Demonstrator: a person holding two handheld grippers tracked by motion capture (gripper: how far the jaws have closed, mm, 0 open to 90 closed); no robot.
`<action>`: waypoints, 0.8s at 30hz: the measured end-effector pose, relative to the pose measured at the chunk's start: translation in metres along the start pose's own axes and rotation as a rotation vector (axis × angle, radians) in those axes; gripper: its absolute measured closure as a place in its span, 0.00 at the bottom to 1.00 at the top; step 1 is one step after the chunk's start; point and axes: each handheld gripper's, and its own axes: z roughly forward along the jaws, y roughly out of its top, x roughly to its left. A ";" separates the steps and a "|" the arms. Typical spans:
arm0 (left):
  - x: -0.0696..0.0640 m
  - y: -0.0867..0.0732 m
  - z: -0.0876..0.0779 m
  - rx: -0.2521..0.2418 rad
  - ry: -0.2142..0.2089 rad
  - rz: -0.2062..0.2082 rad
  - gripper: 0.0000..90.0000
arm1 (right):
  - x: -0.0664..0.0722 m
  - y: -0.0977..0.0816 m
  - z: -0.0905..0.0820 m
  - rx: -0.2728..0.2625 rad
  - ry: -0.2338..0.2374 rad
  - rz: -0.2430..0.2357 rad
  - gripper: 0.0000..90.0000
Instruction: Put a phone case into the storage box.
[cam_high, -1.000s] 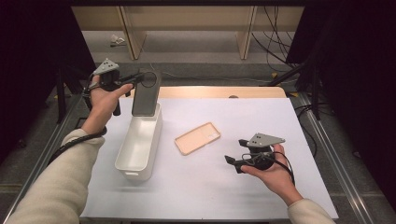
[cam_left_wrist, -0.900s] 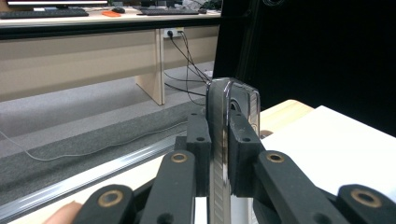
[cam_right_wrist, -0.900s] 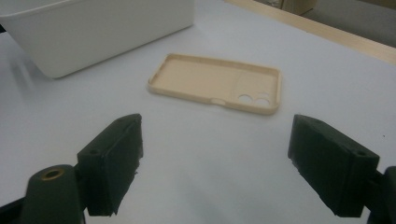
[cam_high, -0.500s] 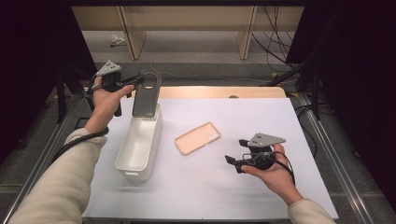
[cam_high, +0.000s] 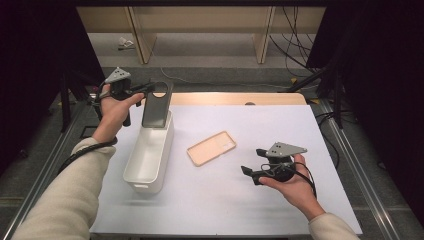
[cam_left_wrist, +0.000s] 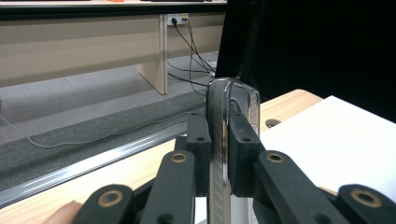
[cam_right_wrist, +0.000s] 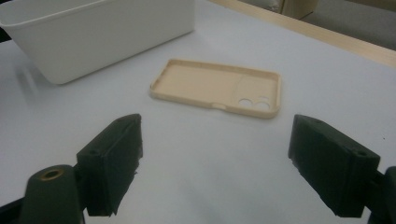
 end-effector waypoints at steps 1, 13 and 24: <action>0.000 -0.001 0.000 0.001 -0.001 -0.002 0.90 | 0.000 0.000 0.000 -0.002 0.000 0.001 0.21; 0.002 -0.008 0.004 0.016 -0.003 -0.005 0.90 | -0.001 0.000 -0.001 -0.011 0.004 0.009 0.20; 0.003 -0.012 0.005 0.025 -0.005 -0.010 0.90 | -0.002 0.000 -0.002 -0.017 0.007 0.019 0.20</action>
